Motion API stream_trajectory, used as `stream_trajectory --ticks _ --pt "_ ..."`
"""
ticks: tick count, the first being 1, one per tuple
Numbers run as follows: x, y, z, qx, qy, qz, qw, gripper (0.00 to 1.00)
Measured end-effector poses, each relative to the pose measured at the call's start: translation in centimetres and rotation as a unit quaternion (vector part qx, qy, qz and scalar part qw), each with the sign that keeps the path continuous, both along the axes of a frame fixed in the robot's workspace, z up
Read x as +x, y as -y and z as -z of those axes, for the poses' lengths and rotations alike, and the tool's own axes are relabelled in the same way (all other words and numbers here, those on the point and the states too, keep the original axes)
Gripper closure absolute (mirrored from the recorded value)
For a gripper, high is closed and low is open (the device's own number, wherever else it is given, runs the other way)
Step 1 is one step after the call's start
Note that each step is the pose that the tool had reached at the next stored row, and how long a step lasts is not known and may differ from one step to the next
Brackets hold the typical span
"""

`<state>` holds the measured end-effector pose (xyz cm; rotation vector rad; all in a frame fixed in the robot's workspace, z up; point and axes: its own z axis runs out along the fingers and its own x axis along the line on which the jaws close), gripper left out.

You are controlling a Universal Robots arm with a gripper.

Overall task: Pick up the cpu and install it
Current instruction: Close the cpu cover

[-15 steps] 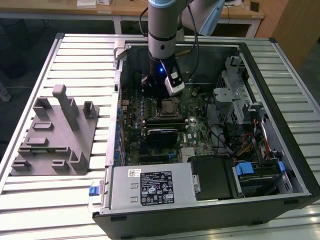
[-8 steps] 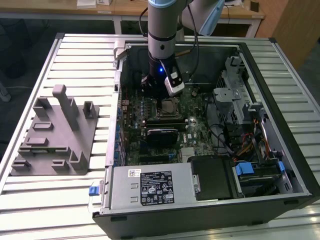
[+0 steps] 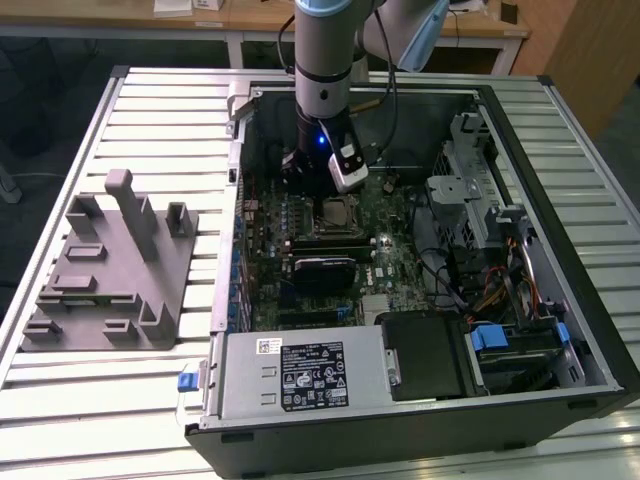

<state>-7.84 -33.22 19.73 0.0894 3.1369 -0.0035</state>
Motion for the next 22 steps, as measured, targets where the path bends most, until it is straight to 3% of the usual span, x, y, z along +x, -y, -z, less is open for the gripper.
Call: stream_trajectory --ticks 16,22 --pt "0.0 0.0 -1.72 -0.0001 0.0 0.0 1.0 0.89" --pt "0.4 0.0 -1.73 0.0 0.0 0.0 1.0 0.89"
